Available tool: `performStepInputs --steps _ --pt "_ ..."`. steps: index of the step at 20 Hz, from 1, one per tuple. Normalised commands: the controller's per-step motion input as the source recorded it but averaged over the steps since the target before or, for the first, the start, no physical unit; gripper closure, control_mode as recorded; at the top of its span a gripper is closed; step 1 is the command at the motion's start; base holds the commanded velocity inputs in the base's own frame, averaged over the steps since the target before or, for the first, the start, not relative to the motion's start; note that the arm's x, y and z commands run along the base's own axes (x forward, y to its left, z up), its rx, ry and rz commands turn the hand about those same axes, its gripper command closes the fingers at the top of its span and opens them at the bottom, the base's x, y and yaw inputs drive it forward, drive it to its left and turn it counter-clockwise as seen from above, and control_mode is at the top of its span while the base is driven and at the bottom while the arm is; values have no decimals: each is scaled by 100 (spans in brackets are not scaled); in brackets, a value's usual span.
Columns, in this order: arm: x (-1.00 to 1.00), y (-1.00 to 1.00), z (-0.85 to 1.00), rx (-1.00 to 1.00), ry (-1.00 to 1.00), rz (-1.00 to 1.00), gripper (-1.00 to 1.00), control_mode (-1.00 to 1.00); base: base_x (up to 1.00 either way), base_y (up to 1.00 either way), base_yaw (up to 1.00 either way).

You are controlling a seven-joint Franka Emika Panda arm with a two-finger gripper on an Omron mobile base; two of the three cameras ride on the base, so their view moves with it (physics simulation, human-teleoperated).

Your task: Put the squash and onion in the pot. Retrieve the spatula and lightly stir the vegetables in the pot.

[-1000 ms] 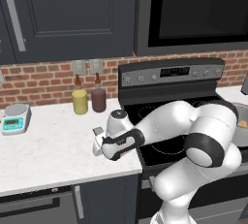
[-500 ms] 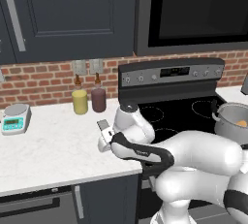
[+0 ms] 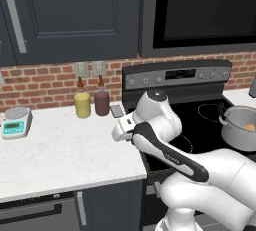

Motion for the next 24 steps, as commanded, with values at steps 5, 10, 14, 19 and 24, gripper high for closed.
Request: performStepInputs --steps 5,10,14,19,24 --pt "-42 -5 95 48 13 -38 100 -100 0 0 0" --pt "-59 -10 71 57 22 -58 100 -100 0 0 0" --pt "-54 -24 60 57 29 -72 100 -100 0 0 0" --pt "-50 -21 49 55 26 -74 100 -100 0 0 0" --pt "-23 -39 58 55 23 -69 100 -100 0 0 0"
